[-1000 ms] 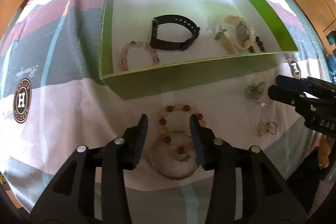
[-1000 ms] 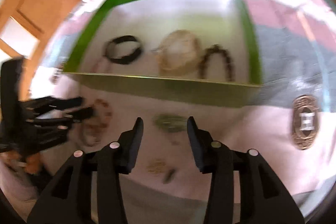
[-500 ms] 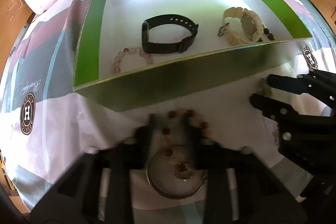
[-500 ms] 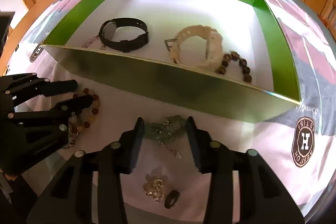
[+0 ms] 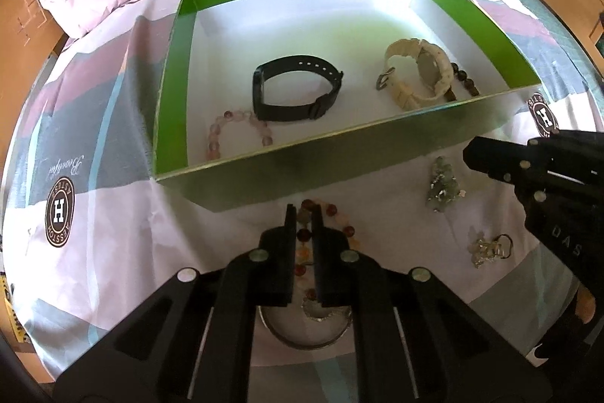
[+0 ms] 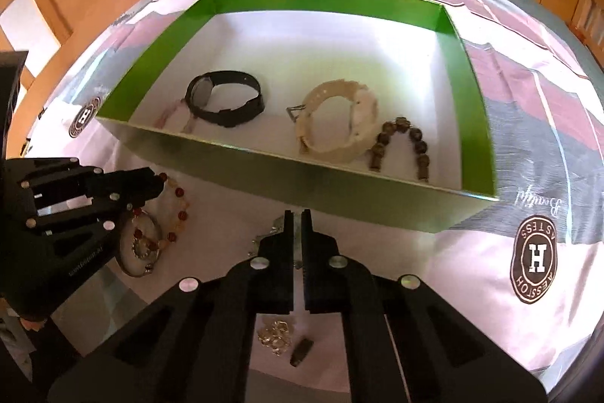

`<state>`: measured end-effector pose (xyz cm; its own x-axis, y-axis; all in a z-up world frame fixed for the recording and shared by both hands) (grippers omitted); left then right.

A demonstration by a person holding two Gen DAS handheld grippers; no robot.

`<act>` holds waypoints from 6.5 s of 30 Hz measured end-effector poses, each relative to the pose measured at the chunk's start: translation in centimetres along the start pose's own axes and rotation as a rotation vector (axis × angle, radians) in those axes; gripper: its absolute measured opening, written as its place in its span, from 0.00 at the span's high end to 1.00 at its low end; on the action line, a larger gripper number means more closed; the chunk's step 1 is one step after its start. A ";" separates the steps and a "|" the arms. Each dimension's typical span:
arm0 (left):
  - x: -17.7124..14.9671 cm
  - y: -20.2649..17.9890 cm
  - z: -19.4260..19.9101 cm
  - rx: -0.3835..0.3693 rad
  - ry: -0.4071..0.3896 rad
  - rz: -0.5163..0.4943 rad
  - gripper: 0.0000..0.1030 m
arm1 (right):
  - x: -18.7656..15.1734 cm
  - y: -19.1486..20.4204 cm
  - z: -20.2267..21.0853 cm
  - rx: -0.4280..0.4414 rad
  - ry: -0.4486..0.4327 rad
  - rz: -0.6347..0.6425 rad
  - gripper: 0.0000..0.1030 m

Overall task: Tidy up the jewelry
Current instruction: 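Lift the red bracelet and keychain over the box and release them inside, then withdraw both open tools from the box, then grasp the silver bangle with the left tool while the right tool grasps the small gold charm, then hold the silver bangle in the left tool and the gold charm in the right tool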

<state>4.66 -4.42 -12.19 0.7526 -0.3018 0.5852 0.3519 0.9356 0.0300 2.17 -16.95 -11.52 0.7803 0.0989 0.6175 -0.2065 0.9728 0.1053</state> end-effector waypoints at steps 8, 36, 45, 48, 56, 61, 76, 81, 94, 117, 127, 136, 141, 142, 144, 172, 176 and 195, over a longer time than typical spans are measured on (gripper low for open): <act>-0.9 -0.4 -0.8 0.011 0.028 -0.002 0.93 | -1.3 0.4 -2.1 -0.032 0.057 0.023 0.54; 1.2 -1.1 1.7 -0.046 -0.059 0.019 0.93 | 0.7 1.3 1.8 0.090 -0.037 -0.006 0.95; 1.5 -1.4 2.2 -0.043 -0.090 0.005 0.93 | 2.1 1.2 3.5 0.131 -0.094 -0.019 0.95; 2.1 -1.2 3.0 -0.070 -0.121 0.012 0.93 | 2.6 1.1 3.9 0.140 -0.110 -0.016 0.95; 5.2 2.6 6.7 -0.161 -0.215 0.161 0.93 | 4.8 -0.6 6.4 0.183 -0.229 -0.104 0.95; 6.3 5.6 8.1 -0.191 -0.258 0.263 0.93 | 5.9 -1.8 7.4 0.179 -0.280 -0.142 0.95; 8.2 2.9 3.0 -0.227 -0.176 0.294 0.93 | 8.0 -1.8 -0.1 0.153 -0.189 -0.164 0.95; 8.6 1.4 2.0 -0.241 -0.174 0.273 0.93 | 7.8 -1.2 -0.9 0.152 -0.180 -0.158 0.95; 13.5 1.6 -2.3 -0.139 -0.124 0.273 0.76 | 11.9 -4.5 -3.4 0.080 -0.176 -0.266 0.59; -2.9 2.6 1.7 -0.082 0.088 0.106 0.62 | -3.9 -2.0 2.0 0.102 0.177 0.001 0.62; -3.2 3.1 1.4 -0.078 0.106 0.119 0.46 | -5.1 1.4 0.4 0.068 0.229 0.168 0.78; -3.9 1.1 1.2 -0.090 0.111 0.055 0.29 | -4.6 1.3 -0.4 0.056 0.194 0.152 0.80; -4.9 -0.2 0.2 0.010 0.124 -0.048 0.26 | -4.2 1.6 -0.5 0.062 0.184 0.137 0.80; -5.1 -0.4 0.1 0.040 0.117 -0.068 0.26 | -4.2 1.8 -0.6 0.063 0.182 0.137 0.80; -5.1 -1.0 0.3 0.057 0.102 -0.096 0.26 | -4.2 1.8 -0.6 0.070 0.178 0.137 0.80; -3.4 0.5 1.5 0.062 0.035 -0.002 0.42 | -4.3 1.9 -0.4 0.085 0.165 0.208 0.57; -3.3 0.6 1.3 0.063 0.028 0.001 0.42 | -4.3 2.4 -0.3 0.099 0.153 0.217 0.86; -2.9 0.8 2.0 0.074 -0.008 0.010 0.42 | -1.8 0.6 1.2 0.108 0.024 0.078 0.87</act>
<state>1.61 -2.42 -12.27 0.7515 -0.2914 0.5919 0.3018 0.9496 0.0842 -0.06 -16.81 -11.61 0.7734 0.1793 0.6080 -0.3283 0.9338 0.1423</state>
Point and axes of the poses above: each gripper's, at about its wrist camera, not at the fingertips, and z roughly against the way its jaws point, y to its left, x to its top, the point moved 5 cm from there along -z, roughly the way its jaws point, and after that the axes turned 11 degrees about -y, right-handed, at the moved point
